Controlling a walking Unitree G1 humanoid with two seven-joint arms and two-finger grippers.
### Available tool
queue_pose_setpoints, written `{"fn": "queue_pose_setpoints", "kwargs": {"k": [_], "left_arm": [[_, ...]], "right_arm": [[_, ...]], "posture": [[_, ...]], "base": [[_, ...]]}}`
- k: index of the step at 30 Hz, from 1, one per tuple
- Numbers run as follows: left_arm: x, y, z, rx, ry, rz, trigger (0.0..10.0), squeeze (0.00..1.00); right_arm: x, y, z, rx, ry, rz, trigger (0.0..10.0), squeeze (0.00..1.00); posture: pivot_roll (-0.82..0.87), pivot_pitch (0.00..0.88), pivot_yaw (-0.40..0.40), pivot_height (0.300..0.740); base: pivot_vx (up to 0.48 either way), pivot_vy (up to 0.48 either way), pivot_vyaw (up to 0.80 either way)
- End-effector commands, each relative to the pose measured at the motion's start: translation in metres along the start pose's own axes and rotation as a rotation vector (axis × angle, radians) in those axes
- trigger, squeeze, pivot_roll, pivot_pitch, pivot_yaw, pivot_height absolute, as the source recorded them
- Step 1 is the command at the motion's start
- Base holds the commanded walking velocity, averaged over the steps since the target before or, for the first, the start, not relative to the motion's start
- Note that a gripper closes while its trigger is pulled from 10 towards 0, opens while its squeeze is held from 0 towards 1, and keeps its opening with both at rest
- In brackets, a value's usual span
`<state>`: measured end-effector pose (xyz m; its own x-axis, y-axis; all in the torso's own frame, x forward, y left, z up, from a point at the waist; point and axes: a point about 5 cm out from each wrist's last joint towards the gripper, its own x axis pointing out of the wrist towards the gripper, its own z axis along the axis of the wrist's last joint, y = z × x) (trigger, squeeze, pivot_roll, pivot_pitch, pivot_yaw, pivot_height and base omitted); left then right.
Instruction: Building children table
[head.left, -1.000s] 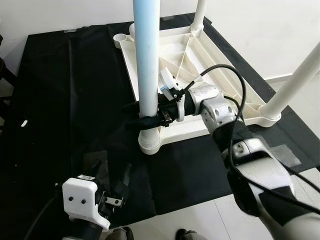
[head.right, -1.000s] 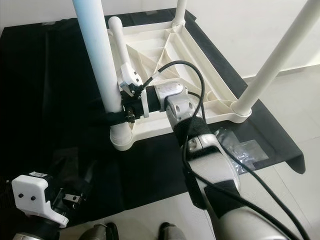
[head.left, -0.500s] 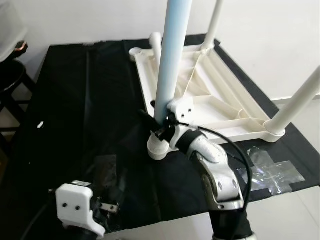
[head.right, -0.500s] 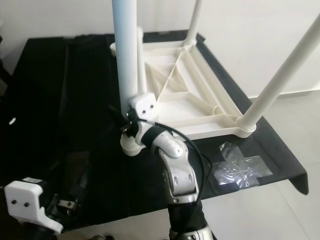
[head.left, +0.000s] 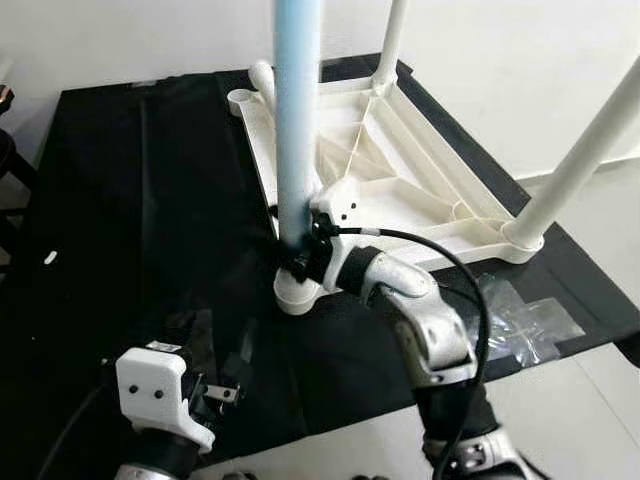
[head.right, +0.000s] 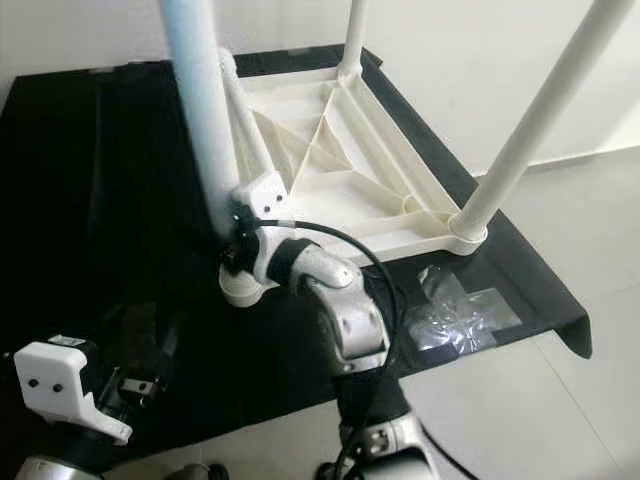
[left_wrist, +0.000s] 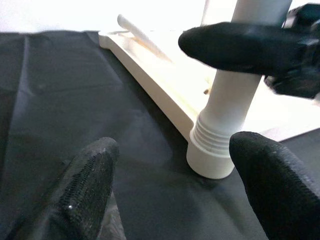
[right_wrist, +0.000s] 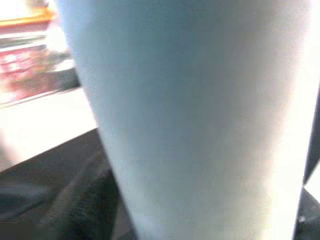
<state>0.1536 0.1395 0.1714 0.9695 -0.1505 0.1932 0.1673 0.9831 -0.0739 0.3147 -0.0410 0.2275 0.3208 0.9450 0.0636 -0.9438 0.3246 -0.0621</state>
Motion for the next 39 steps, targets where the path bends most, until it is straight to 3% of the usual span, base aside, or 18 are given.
{"fn": "queue_pose_setpoints", "kwargs": {"k": [1,3,4,5,6,14,30,31,32,33,39], "left_arm": [[-0.002,0.000,-0.002,-0.002,0.022,0.003,10.0,0.00],[-0.002,0.000,-0.002,-0.002,0.022,0.004,10.0,0.00],[-0.002,0.000,-0.002,-0.002,0.022,0.006,10.0,0.00],[-0.002,0.000,-0.002,-0.002,0.022,0.006,10.0,0.00],[-0.003,0.000,-0.001,-0.002,0.023,0.006,10.0,0.00],[-0.007,-0.002,0.002,-0.001,0.034,0.007,10.0,0.00],[-0.012,-0.005,0.003,-0.008,0.051,0.008,10.0,0.00],[-0.013,-0.005,0.003,-0.008,0.052,0.008,10.0,0.00],[-0.013,-0.005,0.003,-0.008,0.052,0.008,10.0,0.00],[-0.013,-0.005,0.003,-0.008,0.053,0.007,10.0,0.00],[-0.014,-0.005,0.003,-0.008,0.054,0.007,10.0,0.00]], "right_arm": [[0.000,0.000,0.000,-0.025,0.007,0.173,10.0,1.00],[-0.001,-0.002,-0.001,-0.041,0.023,0.198,10.0,1.00],[0.000,-0.005,-0.001,-0.069,0.038,0.226,10.0,0.46],[0.000,-0.005,-0.001,-0.069,0.038,0.226,10.0,0.46],[0.001,-0.008,0.000,-0.090,0.057,0.292,10.0,0.00],[0.012,-0.024,0.017,-0.097,0.091,0.442,10.0,0.00],[0.015,-0.033,0.028,-0.100,0.205,0.657,10.0,0.00],[0.016,-0.034,0.028,-0.098,0.211,0.660,1.2,0.00],[0.016,-0.034,0.028,-0.098,0.211,0.660,1.2,0.00],[0.016,-0.034,0.029,-0.095,0.214,0.664,0.0,0.00],[0.016,-0.033,0.031,-0.090,0.214,0.674,0.0,0.00]], "posture": [[0.10,0.224,-0.027,0.740],[0.10,0.224,-0.027,0.740],[0.12,0.233,-0.023,0.740],[0.12,0.233,-0.023,0.740],[0.13,0.236,-0.018,0.740],[0.15,0.254,-0.017,0.740],[0.17,0.274,-0.023,0.740],[0.17,0.272,-0.020,0.740],[0.17,0.272,-0.020,0.740],[0.17,0.271,-0.020,0.740],[0.17,0.274,-0.017,0.740]], "base": [[0.000,0.000,0.00],[0.000,0.000,0.00],[0.000,0.000,0.00],[0.000,0.000,0.00],[0.000,0.000,0.00],[0.000,0.000,0.00],[0.000,0.000,0.00],[0.000,0.000,0.00],[0.000,0.000,0.00],[0.000,0.000,0.00],[0.000,0.000,0.00]]}}
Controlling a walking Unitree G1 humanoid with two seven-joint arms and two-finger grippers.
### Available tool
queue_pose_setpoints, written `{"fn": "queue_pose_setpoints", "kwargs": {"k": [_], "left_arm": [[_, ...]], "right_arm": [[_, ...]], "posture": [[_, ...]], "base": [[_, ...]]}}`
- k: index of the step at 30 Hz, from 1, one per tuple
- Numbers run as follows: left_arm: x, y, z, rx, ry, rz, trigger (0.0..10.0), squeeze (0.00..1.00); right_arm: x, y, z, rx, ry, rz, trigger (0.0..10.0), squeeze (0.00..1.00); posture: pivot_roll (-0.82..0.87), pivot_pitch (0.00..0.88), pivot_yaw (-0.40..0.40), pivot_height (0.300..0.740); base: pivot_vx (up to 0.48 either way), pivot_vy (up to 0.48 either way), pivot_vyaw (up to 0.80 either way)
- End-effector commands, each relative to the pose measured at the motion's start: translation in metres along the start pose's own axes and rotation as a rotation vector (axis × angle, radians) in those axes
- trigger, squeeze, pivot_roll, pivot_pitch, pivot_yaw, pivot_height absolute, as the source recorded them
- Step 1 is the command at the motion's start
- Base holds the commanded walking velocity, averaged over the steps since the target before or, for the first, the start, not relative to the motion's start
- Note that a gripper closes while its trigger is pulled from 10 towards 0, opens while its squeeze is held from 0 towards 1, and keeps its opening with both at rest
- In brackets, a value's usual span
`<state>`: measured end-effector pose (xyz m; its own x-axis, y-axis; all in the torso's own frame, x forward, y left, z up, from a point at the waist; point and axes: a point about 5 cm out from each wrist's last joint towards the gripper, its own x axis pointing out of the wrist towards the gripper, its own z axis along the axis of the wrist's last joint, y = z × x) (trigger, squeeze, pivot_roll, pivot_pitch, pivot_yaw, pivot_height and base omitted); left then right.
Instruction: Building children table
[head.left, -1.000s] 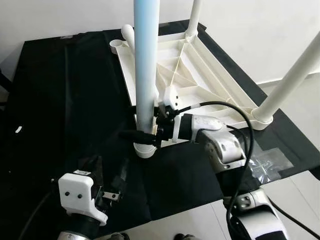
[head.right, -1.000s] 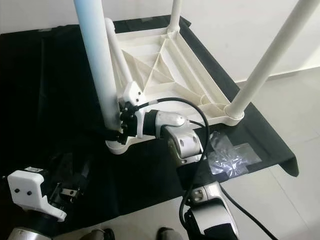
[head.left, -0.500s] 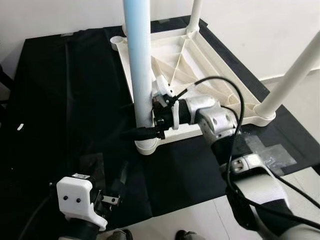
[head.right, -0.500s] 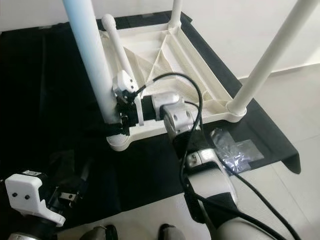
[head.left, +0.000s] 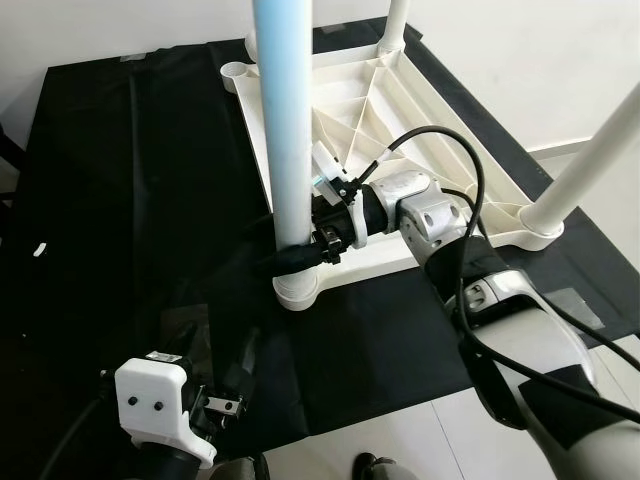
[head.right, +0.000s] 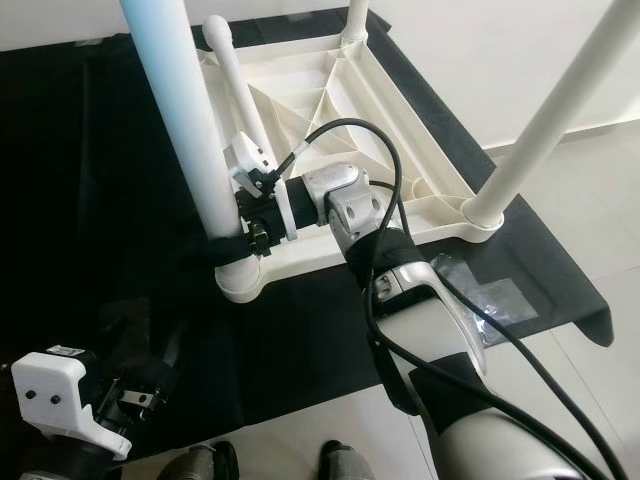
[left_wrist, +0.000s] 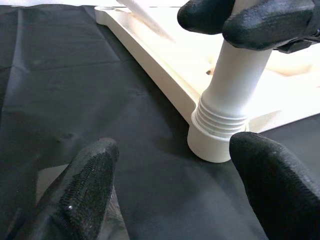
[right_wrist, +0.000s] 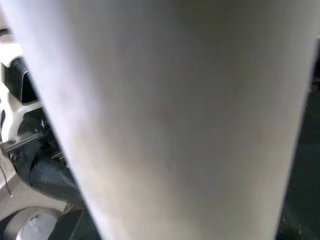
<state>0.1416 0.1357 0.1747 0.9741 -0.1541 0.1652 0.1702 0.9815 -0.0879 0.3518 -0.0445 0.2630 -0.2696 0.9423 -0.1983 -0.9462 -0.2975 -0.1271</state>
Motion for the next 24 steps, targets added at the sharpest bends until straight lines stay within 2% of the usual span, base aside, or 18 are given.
{"fn": "queue_pose_setpoints", "kwargs": {"k": [1,7,11,12,13,14,16,17,18,19,20,21,23,24], "left_arm": [[-0.003,0.000,-0.002,0.006,0.026,0.008,10.0,0.00],[-0.002,-0.001,-0.003,-0.001,0.029,0.000,10.0,0.00],[-0.002,-0.001,-0.004,-0.004,0.029,-0.003,10.0,0.00],[-0.002,-0.002,-0.005,-0.006,0.028,-0.002,10.0,0.00],[-0.002,-0.002,-0.005,-0.006,0.028,-0.002,10.0,0.00],[-0.001,-0.001,-0.004,-0.005,0.023,0.003,10.0,0.00],[-0.001,-0.001,-0.004,-0.005,0.023,0.003,10.0,0.00],[0.000,0.001,-0.004,-0.004,0.020,0.007,10.0,0.00],[0.000,0.001,-0.004,-0.004,0.020,0.007,10.0,0.00],[0.001,0.002,-0.004,-0.003,0.018,0.006,10.0,0.00],[0.001,0.002,-0.004,-0.003,0.018,0.006,10.0,0.00],[0.003,0.004,-0.005,-0.001,0.017,0.004,10.0,0.00],[0.004,0.005,-0.006,-0.001,0.018,0.003,10.0,0.00],[0.006,0.006,-0.008,0.001,0.017,-0.003,10.0,0.00]], "right_arm": [[0.007,0.001,0.000,0.015,0.005,0.047,0.0,0.00],[0.001,0.000,-0.004,-0.004,0.009,0.014,0.0,0.00],[-0.004,0.000,-0.015,-0.004,0.048,-0.078,0.0,0.00],[0.002,0.001,-0.030,0.076,0.061,-0.246,0.0,0.00],[0.002,0.001,-0.030,0.076,0.061,-0.246,0.0,0.00],[0.025,0.018,-0.057,0.207,0.059,-0.521,0.0,0.00],[0.025,0.018,-0.057,0.207,0.059,-0.521,0.0,0.00],[0.035,0.039,-0.071,0.313,0.061,-0.750,0.0,0.00],[0.035,0.039,-0.071,0.313,0.061,-0.750,0.0,0.00],[0.043,0.057,-0.078,0.377,0.050,-0.909,0.0,0.00],[0.043,0.057,-0.078,0.377,0.050,-0.909,0.0,0.00],[0.049,0.062,-0.079,0.409,0.028,-0.976,0.0,0.00],[0.054,0.062,-0.078,0.412,0.014,-0.981,0.0,0.00],[0.058,0.056,-0.074,0.392,-0.005,-0.973,0.0,0.00]], "posture": [[0.17,0.270,-0.015,0.740],[0.15,0.265,-0.015,0.740],[0.14,0.261,-0.038,0.740],[0.13,0.260,-0.047,0.740],[0.13,0.260,-0.047,0.740],[0.12,0.268,-0.050,0.740],[0.12,0.268,-0.050,0.740],[0.12,0.272,-0.042,0.740],[0.12,0.272,-0.042,0.740],[0.10,0.253,-0.020,0.740],[0.10,0.253,-0.020,0.740],[0.11,0.235,-0.013,0.740],[0.11,0.235,-0.013,0.740],[0.10,0.214,-0.008,0.740]], "base": [[0.000,0.000,0.00],[0.000,0.000,0.00],[0.000,0.000,0.00],[0.000,0.000,0.00],[0.000,0.000,0.00],[0.000,0.000,0.00],[0.000,0.000,0.00],[0.000,0.000,0.00],[0.000,0.000,0.00],[0.000,0.000,0.00],[0.000,0.000,0.00],[0.000,0.000,0.00],[0.000,0.000,0.00],[0.000,0.000,0.00]]}}
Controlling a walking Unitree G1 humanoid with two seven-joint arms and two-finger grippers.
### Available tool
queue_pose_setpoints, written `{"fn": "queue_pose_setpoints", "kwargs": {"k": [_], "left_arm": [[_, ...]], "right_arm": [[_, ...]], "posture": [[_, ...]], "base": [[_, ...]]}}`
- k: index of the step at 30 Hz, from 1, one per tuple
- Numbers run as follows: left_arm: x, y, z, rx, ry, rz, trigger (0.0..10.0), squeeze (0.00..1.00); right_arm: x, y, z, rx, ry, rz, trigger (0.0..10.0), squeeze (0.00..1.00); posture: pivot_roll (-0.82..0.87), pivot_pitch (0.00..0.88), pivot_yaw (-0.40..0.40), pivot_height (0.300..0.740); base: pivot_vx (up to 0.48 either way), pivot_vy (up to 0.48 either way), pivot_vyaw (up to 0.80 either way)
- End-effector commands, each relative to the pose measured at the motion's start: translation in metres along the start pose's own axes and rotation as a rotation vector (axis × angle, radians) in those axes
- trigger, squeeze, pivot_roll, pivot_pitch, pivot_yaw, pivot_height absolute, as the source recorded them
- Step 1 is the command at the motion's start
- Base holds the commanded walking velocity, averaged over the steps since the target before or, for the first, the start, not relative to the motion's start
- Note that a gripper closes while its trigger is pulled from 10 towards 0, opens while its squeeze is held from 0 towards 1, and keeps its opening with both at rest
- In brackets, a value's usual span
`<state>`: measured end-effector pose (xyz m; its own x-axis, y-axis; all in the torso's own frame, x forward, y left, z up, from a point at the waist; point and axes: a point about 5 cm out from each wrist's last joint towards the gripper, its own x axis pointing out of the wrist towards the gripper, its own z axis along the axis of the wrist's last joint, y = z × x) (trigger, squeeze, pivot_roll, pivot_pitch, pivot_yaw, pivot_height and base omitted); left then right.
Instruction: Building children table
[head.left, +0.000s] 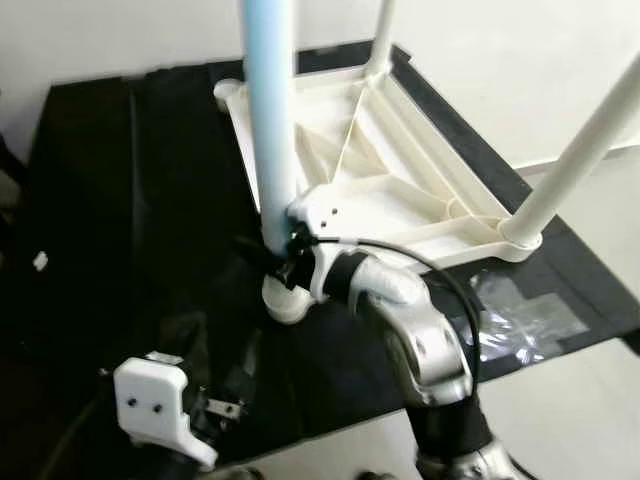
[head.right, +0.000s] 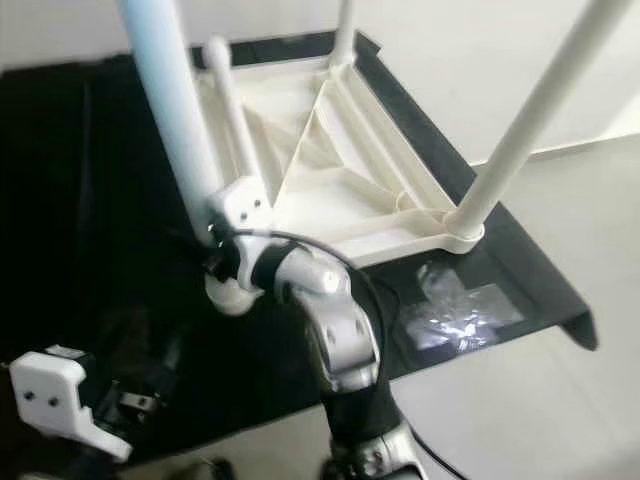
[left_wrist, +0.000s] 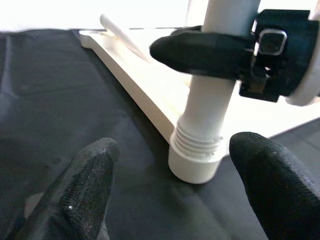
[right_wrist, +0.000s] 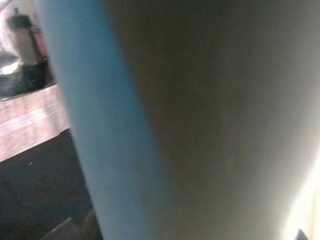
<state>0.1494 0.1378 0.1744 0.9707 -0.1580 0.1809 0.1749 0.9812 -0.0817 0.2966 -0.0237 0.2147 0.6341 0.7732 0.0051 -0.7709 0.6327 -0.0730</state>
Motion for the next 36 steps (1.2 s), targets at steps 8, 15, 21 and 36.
{"fn": "queue_pose_setpoints", "kwargs": {"k": [8,15,21,36], "left_arm": [[0.003,0.006,-0.007,0.003,0.016,0.020,10.0,0.00],[0.005,0.006,-0.007,0.003,0.011,0.024,10.0,0.00],[0.007,0.004,-0.008,-0.007,0.002,0.025,10.0,0.00],[0.006,0.001,-0.006,-0.011,-0.003,0.030,10.0,0.00]], "right_arm": [[0.018,-0.001,-0.026,0.113,0.106,0.120,10.0,0.17],[0.011,-0.008,0.001,0.025,0.044,0.370,10.0,1.00],[0.005,-0.024,0.016,-0.121,0.026,0.583,10.0,0.68],[0.028,-0.047,0.038,-0.153,0.018,0.756,1.4,0.00]], "posture": [[0.11,0.208,-0.020,0.740],[0.11,0.203,-0.026,0.740],[0.12,0.203,-0.033,0.740],[0.13,0.221,-0.043,0.740]], "base": [[0.000,0.000,0.00],[0.000,0.000,0.00],[0.000,0.000,0.00],[0.000,0.000,0.00]]}}
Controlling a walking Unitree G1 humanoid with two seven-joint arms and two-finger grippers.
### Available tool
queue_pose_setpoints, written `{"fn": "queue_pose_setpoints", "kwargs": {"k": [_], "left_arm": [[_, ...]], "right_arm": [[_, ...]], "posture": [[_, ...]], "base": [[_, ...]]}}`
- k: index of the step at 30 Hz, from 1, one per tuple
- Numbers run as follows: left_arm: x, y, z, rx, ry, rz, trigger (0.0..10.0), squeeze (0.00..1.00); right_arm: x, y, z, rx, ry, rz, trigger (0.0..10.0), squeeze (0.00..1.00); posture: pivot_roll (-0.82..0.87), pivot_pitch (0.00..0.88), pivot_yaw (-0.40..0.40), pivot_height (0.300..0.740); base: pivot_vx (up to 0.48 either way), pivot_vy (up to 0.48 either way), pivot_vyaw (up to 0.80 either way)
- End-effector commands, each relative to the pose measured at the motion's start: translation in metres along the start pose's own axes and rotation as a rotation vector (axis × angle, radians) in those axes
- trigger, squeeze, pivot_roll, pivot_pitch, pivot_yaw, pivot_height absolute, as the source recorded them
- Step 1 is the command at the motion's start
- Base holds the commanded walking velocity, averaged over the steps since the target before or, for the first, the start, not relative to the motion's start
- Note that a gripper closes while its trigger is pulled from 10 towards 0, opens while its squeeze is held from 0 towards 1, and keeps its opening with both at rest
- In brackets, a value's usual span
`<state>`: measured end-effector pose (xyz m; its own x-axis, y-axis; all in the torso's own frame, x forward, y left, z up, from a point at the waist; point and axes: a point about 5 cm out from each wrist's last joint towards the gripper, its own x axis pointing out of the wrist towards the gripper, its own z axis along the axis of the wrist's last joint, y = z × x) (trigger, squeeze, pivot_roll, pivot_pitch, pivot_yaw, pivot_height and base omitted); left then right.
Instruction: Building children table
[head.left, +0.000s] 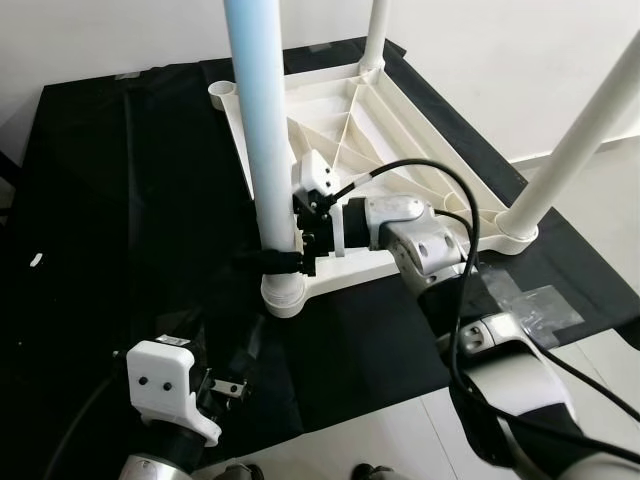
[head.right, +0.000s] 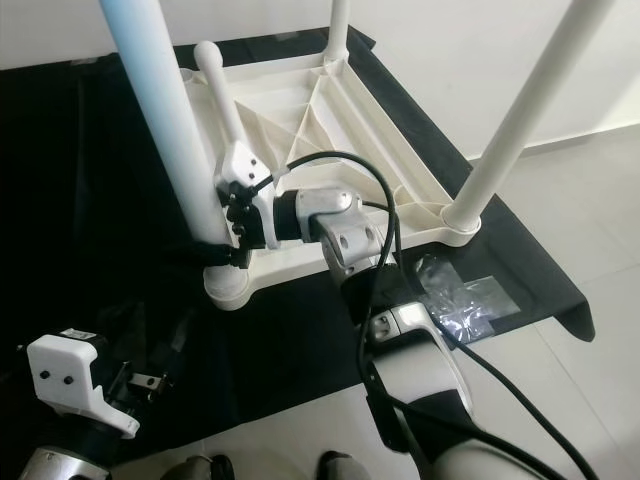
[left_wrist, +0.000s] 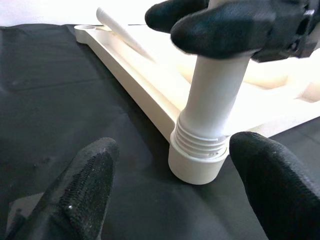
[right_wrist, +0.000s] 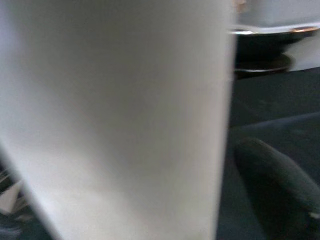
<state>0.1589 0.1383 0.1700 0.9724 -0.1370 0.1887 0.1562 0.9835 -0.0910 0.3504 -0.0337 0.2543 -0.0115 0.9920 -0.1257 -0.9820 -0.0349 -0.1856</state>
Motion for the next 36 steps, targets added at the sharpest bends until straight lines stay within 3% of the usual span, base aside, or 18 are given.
{"fn": "queue_pose_setpoints", "kwargs": {"k": [1,2,7,14,17,18,19,20,21,22,23,24,25,26,27,33,34,36], "left_arm": [[-0.002,-0.001,0.000,-0.006,0.007,0.010,10.0,0.00],[-0.003,-0.001,0.000,-0.005,0.005,0.013,10.0,0.00],[-0.003,-0.002,0.000,-0.005,0.004,0.018,10.0,0.00],[-0.004,-0.002,0.000,-0.007,0.004,0.017,10.0,0.00],[-0.004,-0.002,-0.001,-0.009,0.006,0.015,10.0,0.00],[-0.004,-0.003,-0.001,-0.009,0.007,0.015,10.0,0.00],[-0.004,-0.003,-0.001,-0.009,0.007,0.015,10.0,0.00],[-0.004,-0.003,-0.002,-0.009,0.007,0.015,10.0,0.00],[-0.005,-0.002,-0.002,-0.008,0.008,0.018,10.0,0.00],[-0.005,-0.001,-0.002,-0.008,0.007,0.020,10.0,0.00],[-0.005,-0.001,-0.002,-0.008,0.007,0.020,10.0,0.00],[-0.004,0.000,-0.002,-0.005,0.007,0.022,10.0,0.00],[-0.004,0.001,-0.002,-0.004,0.007,0.022,10.0,0.00],[-0.004,0.001,-0.002,-0.004,0.007,0.022,10.0,0.00],[-0.004,0.001,-0.003,-0.003,0.008,0.023,10.0,0.00],[-0.002,0.003,-0.007,-0.001,0.013,0.017,10.0,0.00],[-0.001,0.004,-0.008,-0.002,0.011,0.019,10.0,0.00],[0.000,0.005,-0.008,-0.003,0.009,0.021,10.0,0.00]], "right_arm": [[0.003,0.002,0.003,-0.007,-0.018,0.045,1.4,0.00],[0.003,0.002,0.005,-0.016,-0.013,0.098,0.0,0.00],[0.002,0.002,0.007,-0.032,0.007,0.180,0.0,0.00],[0.002,0.001,0.002,-0.040,0.010,0.167,0.0,0.00],[0.000,0.002,-0.006,-0.023,-0.012,0.039,0.0,0.00],[0.000,0.005,-0.012,-0.006,-0.025,-0.054,0.0,0.00],[0.000,0.005,-0.012,-0.006,-0.025,-0.054,0.0,0.00],[0.005,0.010,-0.021,0.034,-0.040,-0.255,0.0,0.00],[0.006,0.025,-0.041,0.071,0.012,-0.587,0.0,0.00],[-0.001,0.037,-0.052,0.093,0.054,-0.840,0.0,0.00],[-0.001,0.037,-0.052,0.093,0.054,-0.840,0.0,0.00],[0.002,0.057,-0.058,0.096,0.063,-0.884,0.0,0.00],[0.007,0.069,-0.060,0.093,0.058,-0.854,0.0,0.00],[0.007,0.069,-0.060,0.093,0.058,-0.854,0.0,0.00],[0.018,0.080,-0.062,0.123,0.039,-0.767,0.0,0.00],[0.033,0.070,-0.058,0.126,0.009,-0.702,0.0,0.00],[0.034,0.067,-0.056,0.115,0.004,-0.681,10.0,0.00],[0.035,0.069,-0.052,0.113,0.011,-0.698,10.0,0.00]], "posture": [[0.13,0.221,-0.043,0.740],[0.13,0.222,-0.045,0.740],[0.12,0.223,-0.043,0.740],[0.12,0.223,-0.043,0.740],[0.10,0.217,-0.054,0.740],[0.10,0.217,-0.054,0.740],[0.10,0.217,-0.054,0.740],[0.10,0.218,-0.069,0.740],[0.09,0.216,-0.060,0.740],[0.09,0.219,-0.057,0.740],[0.09,0.219,-0.057,0.740],[0.09,0.223,-0.047,0.740],[0.09,0.223,-0.047,0.740],[0.09,0.223,-0.047,0.740],[0.08,0.200,-0.041,0.740],[0.08,0.168,-0.038,0.740],[0.08,0.170,-0.038,0.740],[0.08,0.169,-0.037,0.740]], "base": [[0.000,0.000,0.00],[0.000,0.000,0.00],[0.000,0.000,0.00],[0.000,0.000,0.00],[0.000,0.000,0.00],[0.000,0.000,0.00],[0.000,0.000,0.00],[0.000,0.000,0.00],[0.000,0.000,0.00],[0.000,0.000,0.00],[0.000,0.000,0.00],[0.000,0.000,0.00],[0.000,0.000,0.00],[0.000,0.000,0.00],[0.000,0.000,0.00],[0.000,0.000,0.00],[0.000,0.000,0.00],[0.000,0.000,0.00]]}}
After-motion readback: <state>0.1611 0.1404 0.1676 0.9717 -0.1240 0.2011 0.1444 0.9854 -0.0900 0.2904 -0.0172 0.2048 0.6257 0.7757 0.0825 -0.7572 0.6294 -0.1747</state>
